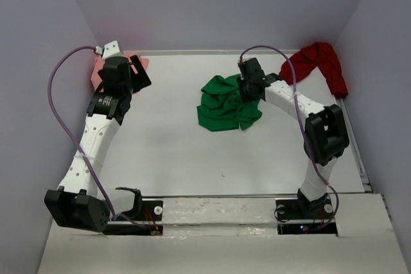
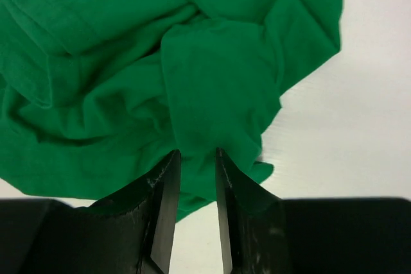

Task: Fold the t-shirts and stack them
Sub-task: Flatten the tshirt out

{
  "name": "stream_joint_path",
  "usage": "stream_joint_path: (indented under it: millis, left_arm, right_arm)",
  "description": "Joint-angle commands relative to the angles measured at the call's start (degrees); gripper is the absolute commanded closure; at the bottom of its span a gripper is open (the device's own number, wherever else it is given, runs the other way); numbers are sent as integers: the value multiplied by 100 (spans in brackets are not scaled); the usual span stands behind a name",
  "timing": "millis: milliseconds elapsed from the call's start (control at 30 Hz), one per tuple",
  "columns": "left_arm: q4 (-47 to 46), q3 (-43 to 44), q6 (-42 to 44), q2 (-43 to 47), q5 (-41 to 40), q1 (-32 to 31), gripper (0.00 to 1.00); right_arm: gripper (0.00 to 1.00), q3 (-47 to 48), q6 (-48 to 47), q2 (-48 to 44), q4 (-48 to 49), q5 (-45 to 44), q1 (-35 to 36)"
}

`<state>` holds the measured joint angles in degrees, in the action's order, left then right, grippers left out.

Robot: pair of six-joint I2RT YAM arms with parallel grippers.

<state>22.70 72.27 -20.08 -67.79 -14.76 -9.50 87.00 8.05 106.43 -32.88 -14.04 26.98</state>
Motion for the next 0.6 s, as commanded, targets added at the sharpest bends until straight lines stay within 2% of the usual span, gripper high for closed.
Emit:
stream_joint_path:
  millis: [0, 133, 400, 533, 567]
  left_arm:
    - [-275, -55, -23, 73, 211, 18, 15]
    - [-327, -142, -14, 82, 316, 18, 14]
    - [-406, -248, -5, 99, 430, 18, 15]
    - [-442, -248, 21, 117, 474, 18, 15]
    - [-450, -240, 21, 117, 474, 18, 15]
  right_arm:
    - [67, -253, 486, -263, 353, 402, 9]
    - [70, -596, 513, -264, 555, 490, 9]
    - [71, -395, 294, -70, 590, 578, 9]
    - [68, -184, 83, -184, 590, 578, 9]
    - [64, -149, 74, -219, 581, 561, 9]
